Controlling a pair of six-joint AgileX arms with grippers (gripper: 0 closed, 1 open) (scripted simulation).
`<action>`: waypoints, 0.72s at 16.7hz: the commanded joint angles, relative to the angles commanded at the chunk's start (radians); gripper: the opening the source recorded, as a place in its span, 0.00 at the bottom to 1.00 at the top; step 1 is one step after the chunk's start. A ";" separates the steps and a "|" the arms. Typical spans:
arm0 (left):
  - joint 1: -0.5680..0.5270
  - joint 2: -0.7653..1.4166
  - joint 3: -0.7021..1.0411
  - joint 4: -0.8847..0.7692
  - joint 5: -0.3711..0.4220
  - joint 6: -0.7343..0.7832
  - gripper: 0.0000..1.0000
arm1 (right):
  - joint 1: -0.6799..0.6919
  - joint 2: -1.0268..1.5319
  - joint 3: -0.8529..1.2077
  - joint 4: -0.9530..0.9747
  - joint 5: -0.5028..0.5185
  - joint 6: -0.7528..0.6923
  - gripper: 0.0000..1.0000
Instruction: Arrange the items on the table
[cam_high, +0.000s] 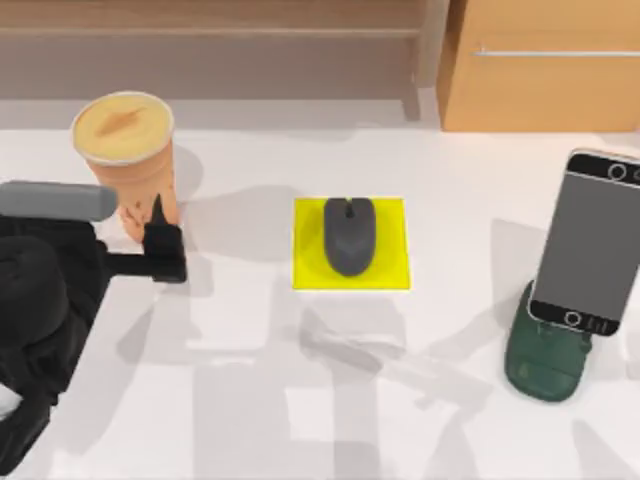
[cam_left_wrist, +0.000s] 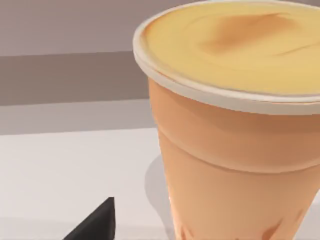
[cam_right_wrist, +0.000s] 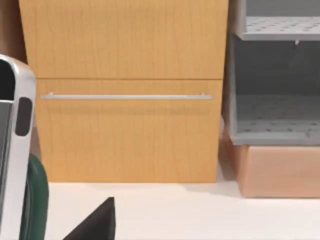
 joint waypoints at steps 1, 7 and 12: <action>-0.010 0.078 0.020 0.060 -0.010 -0.001 1.00 | 0.000 0.000 0.000 0.000 0.000 0.000 1.00; -0.020 0.358 0.142 0.313 -0.062 -0.007 1.00 | 0.000 0.000 0.000 0.000 0.000 0.000 1.00; -0.018 0.377 0.155 0.333 -0.066 -0.008 1.00 | 0.000 0.000 0.000 0.000 0.000 0.000 1.00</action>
